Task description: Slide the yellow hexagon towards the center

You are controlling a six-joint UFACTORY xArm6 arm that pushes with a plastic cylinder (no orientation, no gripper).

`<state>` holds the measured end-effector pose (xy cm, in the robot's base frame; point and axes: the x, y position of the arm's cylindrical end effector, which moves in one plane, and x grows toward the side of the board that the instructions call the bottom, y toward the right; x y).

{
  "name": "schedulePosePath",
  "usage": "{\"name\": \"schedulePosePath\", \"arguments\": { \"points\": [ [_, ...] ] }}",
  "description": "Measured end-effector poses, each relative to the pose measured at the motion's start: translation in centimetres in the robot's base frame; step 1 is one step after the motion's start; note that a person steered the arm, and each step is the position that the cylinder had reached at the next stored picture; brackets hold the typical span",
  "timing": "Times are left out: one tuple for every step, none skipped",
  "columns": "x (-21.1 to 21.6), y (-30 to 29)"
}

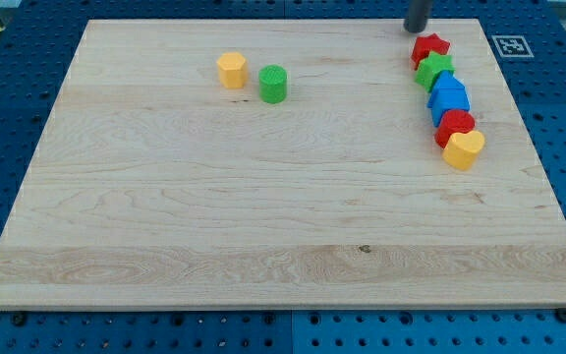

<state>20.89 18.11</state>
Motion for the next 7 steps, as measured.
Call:
{"name": "schedulePosePath", "arguments": {
  "points": [
    [0.0,-1.0],
    [0.0,-1.0],
    [-0.1,-2.9],
    [0.0,-9.4],
    [0.7,-15.1],
    [0.9,-21.0],
    [2.0,-26.3]
  ]
}}
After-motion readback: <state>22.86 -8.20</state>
